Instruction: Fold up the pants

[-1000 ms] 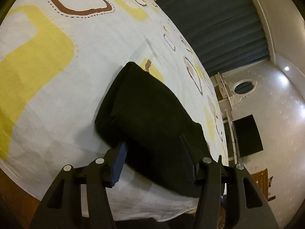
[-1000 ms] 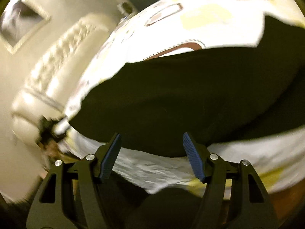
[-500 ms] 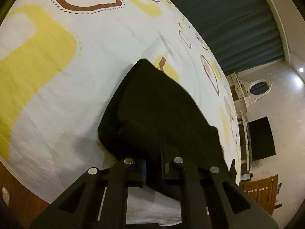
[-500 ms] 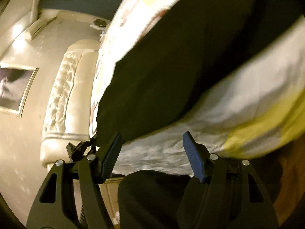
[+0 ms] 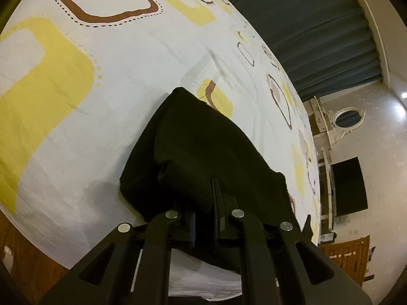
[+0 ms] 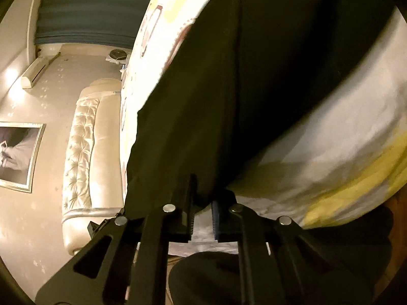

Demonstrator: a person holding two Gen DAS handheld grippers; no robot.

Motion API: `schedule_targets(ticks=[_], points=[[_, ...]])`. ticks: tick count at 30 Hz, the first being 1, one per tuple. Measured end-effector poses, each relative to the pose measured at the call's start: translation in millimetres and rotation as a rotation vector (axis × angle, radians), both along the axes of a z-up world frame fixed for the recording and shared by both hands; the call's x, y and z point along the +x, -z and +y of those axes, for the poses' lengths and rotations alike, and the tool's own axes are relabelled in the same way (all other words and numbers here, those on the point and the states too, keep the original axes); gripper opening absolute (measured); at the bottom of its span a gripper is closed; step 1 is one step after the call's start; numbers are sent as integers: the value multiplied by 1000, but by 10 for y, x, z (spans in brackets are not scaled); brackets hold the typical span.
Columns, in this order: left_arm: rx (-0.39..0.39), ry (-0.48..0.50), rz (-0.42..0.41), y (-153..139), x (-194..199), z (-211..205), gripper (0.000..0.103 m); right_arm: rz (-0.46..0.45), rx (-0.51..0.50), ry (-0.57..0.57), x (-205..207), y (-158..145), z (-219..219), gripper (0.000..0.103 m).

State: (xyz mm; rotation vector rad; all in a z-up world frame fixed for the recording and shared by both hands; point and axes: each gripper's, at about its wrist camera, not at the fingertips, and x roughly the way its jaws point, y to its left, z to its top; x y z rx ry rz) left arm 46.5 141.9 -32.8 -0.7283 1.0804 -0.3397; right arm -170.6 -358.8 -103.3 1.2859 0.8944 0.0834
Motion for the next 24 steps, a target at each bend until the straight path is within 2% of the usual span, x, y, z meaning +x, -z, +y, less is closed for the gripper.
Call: schedule_targets(ticks=[5,8,13,16,19,21,24], points=[[-33,-14,5,-162,184,-32,9,-51,-3,-4,232,-281,-96,8],[-55,-25,11,-290,337,-75,9,-54,62,5,391,-380,-181,8],[-75,-26,-4,-392,357,-130,9,-42,48,-12,262,-400,-151,8],[-47,-20,-5,-320,253,-116,9,-18,46,-6,76,-250,-140,8],[-14,-26,24,-110,146,-43,9,11,59,15,-55,-54,-132,7],[-16,-39,71,120,58,57,9,22,61,30,-114,51,-136,7],[-41,-42,101,390,-20,141,9,11,9,23,-144,77,-134,7]])
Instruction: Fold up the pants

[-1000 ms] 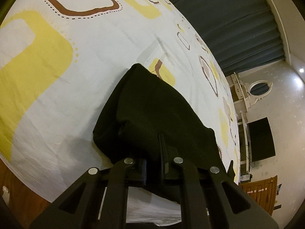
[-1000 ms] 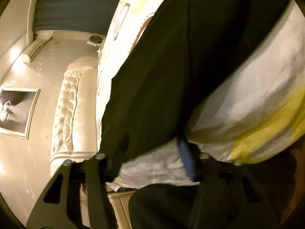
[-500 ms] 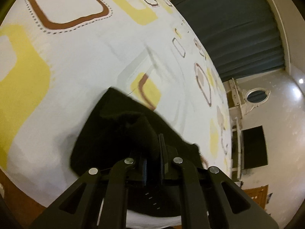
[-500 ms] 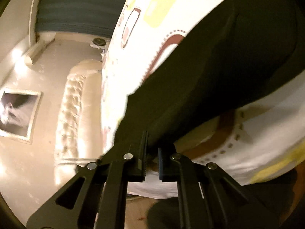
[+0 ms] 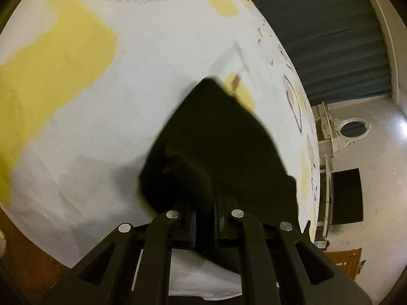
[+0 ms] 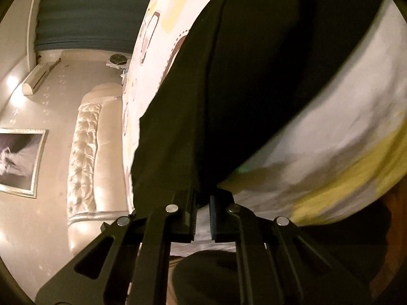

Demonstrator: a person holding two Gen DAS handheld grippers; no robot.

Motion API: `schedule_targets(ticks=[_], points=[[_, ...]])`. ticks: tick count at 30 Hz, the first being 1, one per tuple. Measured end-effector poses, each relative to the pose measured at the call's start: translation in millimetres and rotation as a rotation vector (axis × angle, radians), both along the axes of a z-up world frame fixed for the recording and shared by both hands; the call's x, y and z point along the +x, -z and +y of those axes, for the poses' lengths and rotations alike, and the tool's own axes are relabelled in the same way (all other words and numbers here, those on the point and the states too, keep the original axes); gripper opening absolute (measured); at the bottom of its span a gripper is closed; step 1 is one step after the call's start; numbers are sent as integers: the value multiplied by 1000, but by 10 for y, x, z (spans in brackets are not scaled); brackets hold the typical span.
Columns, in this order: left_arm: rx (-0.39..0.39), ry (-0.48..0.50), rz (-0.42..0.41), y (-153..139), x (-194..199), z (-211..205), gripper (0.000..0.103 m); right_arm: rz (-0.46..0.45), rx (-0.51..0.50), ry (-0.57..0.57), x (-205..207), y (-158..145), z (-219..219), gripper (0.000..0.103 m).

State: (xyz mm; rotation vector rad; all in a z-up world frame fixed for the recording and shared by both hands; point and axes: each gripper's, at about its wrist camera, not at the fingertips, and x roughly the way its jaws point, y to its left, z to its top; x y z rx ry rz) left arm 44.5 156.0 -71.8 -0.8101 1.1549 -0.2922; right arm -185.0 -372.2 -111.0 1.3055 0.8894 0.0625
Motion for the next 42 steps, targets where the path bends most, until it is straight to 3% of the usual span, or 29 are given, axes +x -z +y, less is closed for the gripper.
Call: schedule_targets(ticks=[3,6,9,10,11,14,17,24,29,31,35,42], points=[[-16,5,-20,118,-38,23,9,8,16,-14,-11,24,-24,8],[28,50,-82,20,-81,-2,11,36,-46,-25,-94,-104,-155,24],[100,105,-172,-197,-166,-6,19,31,-197,-34,-189,-474,-374,27],[128,108,-192,-257,-184,-2,20,22,-251,-28,-189,-621,-490,32],[159,115,-225,-336,-221,13,24,20,-303,-22,-154,-748,-620,44],[237,111,-284,-504,-273,43,34,49,-431,19,148,-1016,-1071,59],[312,89,-295,-576,-259,9,43,158,-557,30,767,-1028,-1537,59],[290,120,-240,-485,-188,-251,54,540,-732,25,1991,-559,-2001,59],[283,143,-229,-398,-168,-416,58,684,-778,-13,2190,-285,-2044,59],[277,155,-230,-393,-161,-461,59,686,-781,-3,2165,-271,-2059,52],[274,159,-235,-409,-158,-532,59,609,-728,11,1979,-333,-2160,9],[296,165,-262,-554,-237,-660,59,195,-579,143,1092,-985,-2427,8]])
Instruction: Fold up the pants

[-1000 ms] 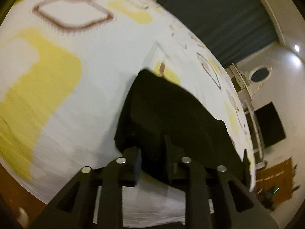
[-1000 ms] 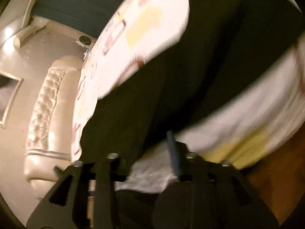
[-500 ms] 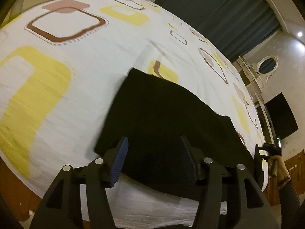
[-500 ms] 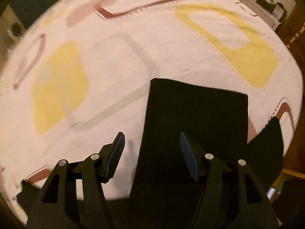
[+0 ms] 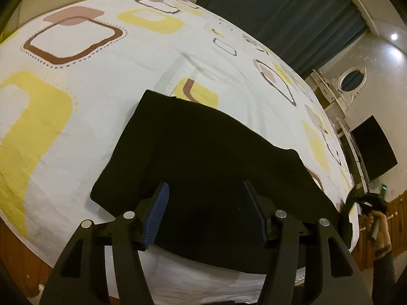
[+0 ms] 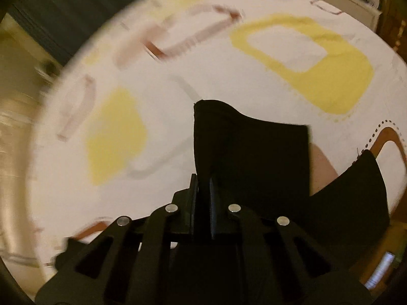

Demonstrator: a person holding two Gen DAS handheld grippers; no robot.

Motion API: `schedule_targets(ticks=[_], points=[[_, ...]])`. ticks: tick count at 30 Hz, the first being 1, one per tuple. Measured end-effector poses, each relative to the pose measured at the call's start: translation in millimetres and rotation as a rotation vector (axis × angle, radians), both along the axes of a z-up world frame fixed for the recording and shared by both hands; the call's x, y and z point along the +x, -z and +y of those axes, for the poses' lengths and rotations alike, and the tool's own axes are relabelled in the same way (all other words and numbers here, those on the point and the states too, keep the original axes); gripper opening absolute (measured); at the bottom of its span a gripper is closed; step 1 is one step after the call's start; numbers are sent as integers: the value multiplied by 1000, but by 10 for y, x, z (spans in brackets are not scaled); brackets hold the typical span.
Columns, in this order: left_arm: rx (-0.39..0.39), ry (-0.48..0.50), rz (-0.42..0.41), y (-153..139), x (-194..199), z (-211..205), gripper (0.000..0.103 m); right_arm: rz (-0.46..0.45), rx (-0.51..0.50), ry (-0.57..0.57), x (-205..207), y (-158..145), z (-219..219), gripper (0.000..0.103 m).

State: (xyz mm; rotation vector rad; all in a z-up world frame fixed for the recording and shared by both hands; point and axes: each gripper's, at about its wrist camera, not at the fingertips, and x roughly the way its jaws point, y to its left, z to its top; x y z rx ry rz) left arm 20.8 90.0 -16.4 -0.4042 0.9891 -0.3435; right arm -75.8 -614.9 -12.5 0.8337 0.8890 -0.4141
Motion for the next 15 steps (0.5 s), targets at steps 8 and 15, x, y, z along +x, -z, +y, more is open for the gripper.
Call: schedule_targets(ticks=[8,15], points=[[-6,-4,-37,-170,-23,-186,59,-273,54,58,-1469,-17,-434,8],[8,7,-36,-168,8,-518,64,-207,144,143,-2240,722,-610,7]])
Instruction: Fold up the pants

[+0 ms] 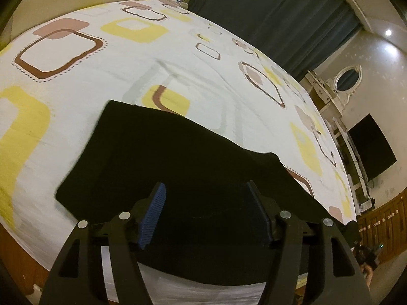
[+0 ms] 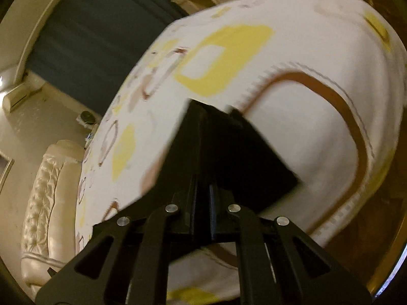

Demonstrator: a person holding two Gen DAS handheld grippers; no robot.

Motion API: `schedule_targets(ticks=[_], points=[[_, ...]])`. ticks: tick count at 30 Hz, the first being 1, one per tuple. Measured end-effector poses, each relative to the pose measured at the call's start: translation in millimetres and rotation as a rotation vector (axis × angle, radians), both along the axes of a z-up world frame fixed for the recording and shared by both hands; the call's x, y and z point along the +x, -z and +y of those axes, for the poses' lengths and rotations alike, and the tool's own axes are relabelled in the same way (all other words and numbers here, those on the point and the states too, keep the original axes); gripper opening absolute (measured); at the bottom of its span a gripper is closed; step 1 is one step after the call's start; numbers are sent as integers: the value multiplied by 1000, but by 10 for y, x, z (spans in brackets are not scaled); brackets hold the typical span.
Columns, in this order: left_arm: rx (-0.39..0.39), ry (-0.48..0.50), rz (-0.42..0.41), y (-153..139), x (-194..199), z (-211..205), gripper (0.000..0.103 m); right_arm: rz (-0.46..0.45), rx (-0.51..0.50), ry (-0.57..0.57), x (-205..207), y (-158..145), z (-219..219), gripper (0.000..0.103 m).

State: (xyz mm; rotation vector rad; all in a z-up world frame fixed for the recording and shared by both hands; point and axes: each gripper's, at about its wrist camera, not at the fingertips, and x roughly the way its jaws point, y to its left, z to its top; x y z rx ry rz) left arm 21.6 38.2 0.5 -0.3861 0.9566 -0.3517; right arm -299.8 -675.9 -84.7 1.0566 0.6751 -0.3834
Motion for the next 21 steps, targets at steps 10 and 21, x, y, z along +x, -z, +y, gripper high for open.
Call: schedule_targets(ticks=[10,21], points=[[44,29,29,139,-84,-313,64,-29,31,-4,-481,69,-206,33],[56,49,19,154,-175,-437,69,0,-106,-243,530,-126,-639,56]])
